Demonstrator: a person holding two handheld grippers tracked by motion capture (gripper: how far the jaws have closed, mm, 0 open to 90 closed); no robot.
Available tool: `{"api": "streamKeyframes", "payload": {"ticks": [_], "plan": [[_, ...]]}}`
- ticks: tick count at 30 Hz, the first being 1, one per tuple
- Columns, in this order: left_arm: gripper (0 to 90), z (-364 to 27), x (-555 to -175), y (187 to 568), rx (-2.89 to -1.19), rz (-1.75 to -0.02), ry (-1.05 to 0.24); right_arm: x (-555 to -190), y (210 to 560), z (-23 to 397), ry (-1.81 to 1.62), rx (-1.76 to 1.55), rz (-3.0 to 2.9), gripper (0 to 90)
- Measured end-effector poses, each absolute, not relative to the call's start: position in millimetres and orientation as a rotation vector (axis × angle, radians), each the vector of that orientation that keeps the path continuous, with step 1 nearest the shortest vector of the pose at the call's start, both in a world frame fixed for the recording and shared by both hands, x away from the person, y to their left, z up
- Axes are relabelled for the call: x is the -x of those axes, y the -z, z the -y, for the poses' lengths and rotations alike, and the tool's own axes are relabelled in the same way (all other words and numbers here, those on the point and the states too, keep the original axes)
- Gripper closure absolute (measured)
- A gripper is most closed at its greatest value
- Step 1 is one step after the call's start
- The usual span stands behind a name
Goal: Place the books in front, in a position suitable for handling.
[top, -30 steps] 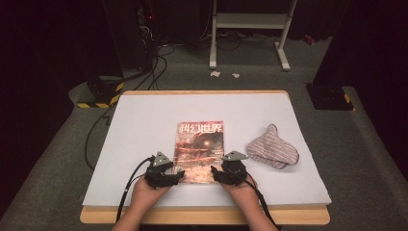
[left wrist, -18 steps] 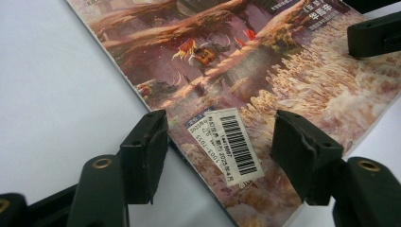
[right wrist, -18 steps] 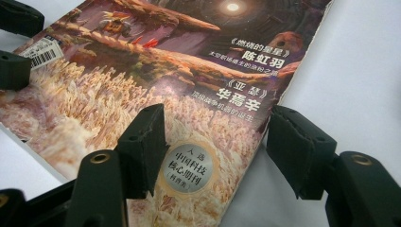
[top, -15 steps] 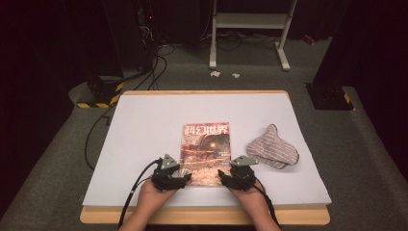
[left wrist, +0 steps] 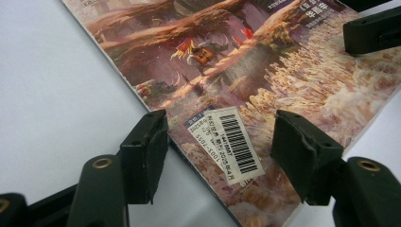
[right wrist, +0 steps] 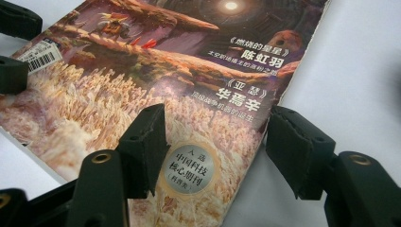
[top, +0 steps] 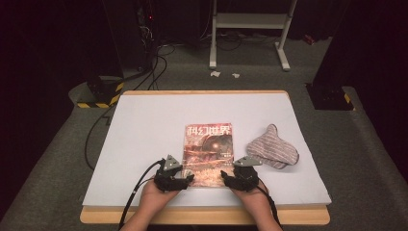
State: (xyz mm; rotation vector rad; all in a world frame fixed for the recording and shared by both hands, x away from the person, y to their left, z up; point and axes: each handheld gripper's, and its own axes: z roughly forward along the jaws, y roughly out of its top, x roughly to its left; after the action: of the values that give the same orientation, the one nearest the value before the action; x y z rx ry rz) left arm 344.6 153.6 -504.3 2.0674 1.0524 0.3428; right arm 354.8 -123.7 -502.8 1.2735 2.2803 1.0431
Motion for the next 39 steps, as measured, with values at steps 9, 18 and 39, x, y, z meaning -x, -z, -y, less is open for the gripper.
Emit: {"api": "streamKeyframes", "payload": {"ticks": [9, 18, 39], "plan": [[36.8, -152.5, -343.6, 503.7, -2.075, -1.048, -0.358, -358.1, 503.2, 120.8, -1.039, -1.275, -2.263, 39.2], [35.3, -158.6, -339.9, 502.2, -2.080, -1.002, -0.438, -358.0, 500.2, 123.1, -1.056, -1.274, -2.263, 37.0], [25.3, -234.0, -341.4, 486.3, -1.827, -1.055, -0.511, -355.4, 479.0, 171.4, -1.175, -1.135, -2.123, 41.0]]}}
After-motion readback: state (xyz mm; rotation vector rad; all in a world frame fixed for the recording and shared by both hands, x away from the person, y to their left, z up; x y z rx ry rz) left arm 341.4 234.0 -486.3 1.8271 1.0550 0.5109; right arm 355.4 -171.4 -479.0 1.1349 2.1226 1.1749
